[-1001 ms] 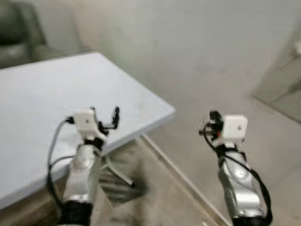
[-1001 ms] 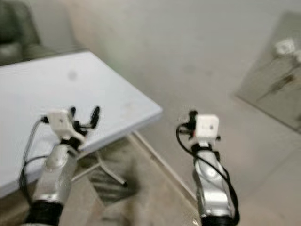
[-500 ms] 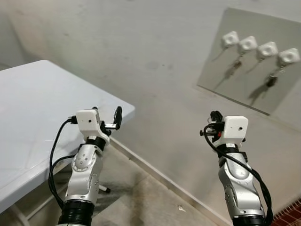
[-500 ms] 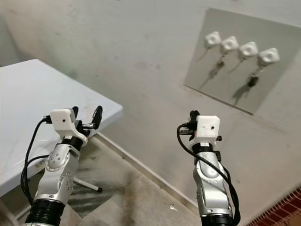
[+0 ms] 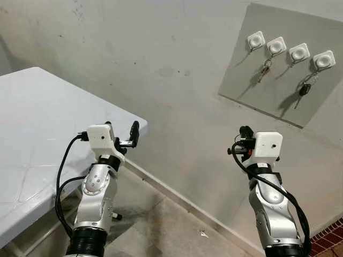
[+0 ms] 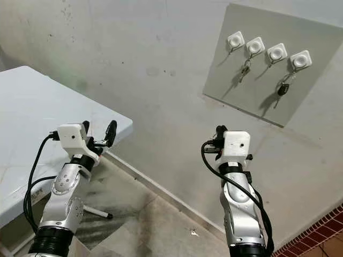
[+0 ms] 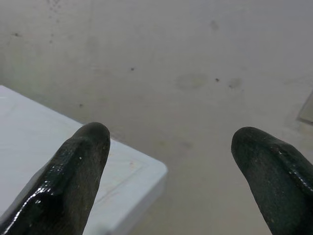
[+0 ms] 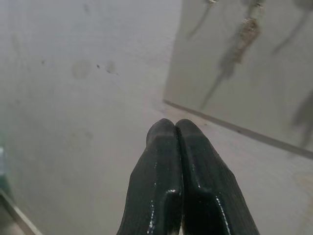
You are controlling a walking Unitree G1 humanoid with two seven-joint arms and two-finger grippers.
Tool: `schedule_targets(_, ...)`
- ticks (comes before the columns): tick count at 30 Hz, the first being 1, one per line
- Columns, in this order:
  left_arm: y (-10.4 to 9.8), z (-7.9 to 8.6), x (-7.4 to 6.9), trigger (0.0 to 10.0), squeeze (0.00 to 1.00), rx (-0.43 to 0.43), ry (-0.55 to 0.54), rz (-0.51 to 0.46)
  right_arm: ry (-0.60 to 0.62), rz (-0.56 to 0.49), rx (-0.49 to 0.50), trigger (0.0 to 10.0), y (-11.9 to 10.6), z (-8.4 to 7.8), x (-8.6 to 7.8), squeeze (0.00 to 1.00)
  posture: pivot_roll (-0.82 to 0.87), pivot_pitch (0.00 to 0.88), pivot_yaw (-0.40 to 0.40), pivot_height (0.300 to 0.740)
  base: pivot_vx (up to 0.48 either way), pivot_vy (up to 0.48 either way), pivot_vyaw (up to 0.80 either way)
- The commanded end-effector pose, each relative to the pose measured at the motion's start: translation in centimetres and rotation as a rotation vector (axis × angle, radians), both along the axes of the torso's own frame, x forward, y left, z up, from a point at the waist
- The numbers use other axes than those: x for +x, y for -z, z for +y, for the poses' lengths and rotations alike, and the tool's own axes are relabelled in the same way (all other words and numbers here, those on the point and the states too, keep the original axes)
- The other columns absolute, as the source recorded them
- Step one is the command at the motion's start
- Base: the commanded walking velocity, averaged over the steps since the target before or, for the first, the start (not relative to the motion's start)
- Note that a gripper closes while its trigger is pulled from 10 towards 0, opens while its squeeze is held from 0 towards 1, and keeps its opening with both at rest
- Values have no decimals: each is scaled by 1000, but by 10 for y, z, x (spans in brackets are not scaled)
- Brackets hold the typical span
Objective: Hang keys on a hook
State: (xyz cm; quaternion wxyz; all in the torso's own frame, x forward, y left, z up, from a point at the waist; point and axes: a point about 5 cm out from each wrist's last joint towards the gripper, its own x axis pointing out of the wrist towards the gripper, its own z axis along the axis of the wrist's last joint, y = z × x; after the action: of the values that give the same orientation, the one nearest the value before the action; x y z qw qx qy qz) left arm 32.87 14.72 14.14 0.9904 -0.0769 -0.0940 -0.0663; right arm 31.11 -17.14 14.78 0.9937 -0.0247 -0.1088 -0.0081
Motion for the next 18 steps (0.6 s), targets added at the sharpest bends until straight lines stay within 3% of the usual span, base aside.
schedule_targets(1,0,0,0,10000,0,4,-3,6,-25,-48,-6,10000,-11,5,1,0,39,0,-77,740,0,-469,0)
schedule_targets(18,3,2,-2,10000,0,-5,-15,19,-42,-51,-11,10000,-11,4,-1,0,38,0,-87,740,0,-445,0)
